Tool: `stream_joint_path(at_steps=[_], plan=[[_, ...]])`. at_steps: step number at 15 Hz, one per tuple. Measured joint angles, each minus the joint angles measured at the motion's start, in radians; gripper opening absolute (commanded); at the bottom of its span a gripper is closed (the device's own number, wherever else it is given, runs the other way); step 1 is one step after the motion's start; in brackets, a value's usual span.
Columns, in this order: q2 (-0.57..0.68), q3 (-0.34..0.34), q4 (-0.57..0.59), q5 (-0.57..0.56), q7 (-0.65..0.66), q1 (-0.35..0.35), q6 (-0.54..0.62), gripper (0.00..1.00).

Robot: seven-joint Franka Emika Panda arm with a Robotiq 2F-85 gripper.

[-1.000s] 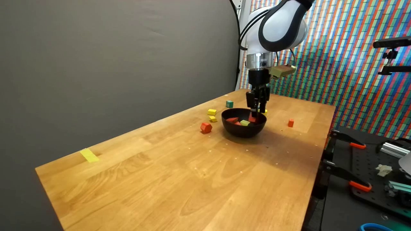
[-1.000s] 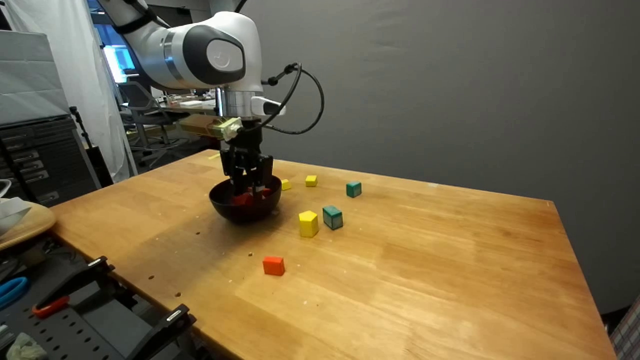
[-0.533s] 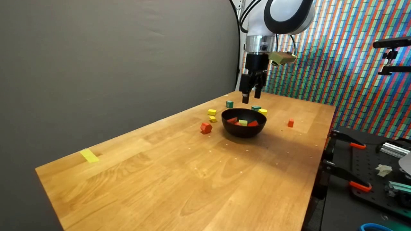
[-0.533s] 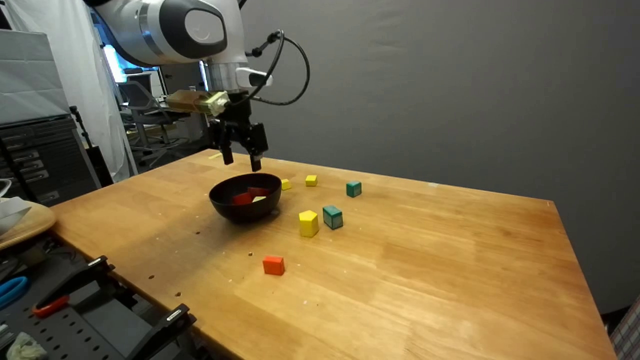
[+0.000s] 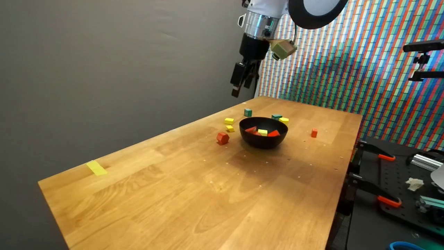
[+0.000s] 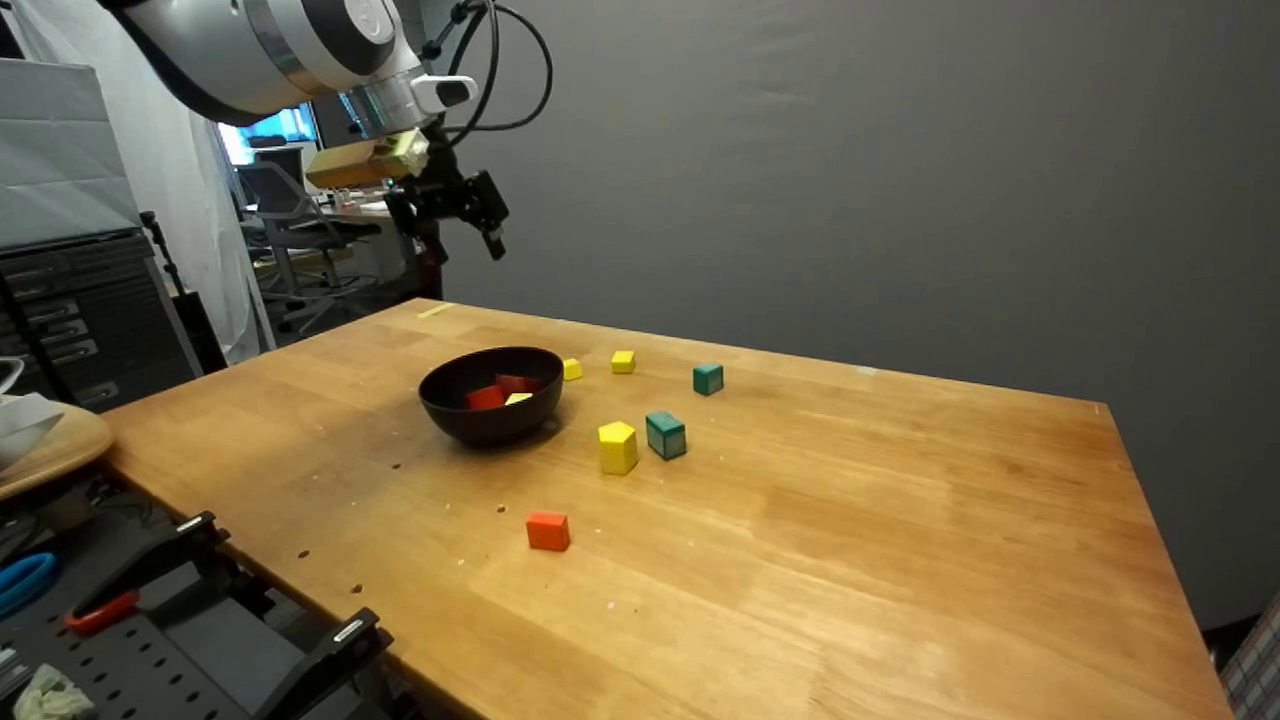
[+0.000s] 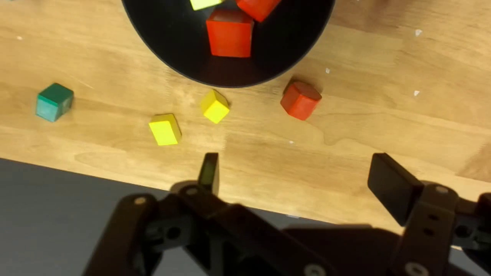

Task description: Put all the toy blocks into the bowl.

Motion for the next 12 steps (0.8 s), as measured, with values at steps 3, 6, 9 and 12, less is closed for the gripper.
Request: stream_joint_path(at_steps=[3,6,9,12], plan=[[0.142,0.003,0.110,0.034,0.006,0.025,-0.009,1.00],[0.297,0.025,0.238,0.179,-0.047,0.025,-0.077,1.00],[0.418,0.044,0.368,0.296,-0.085,0.023,-0.174,1.00],[0.501,0.041,0.471,0.336,-0.087,0.024,-0.250,1.00]])
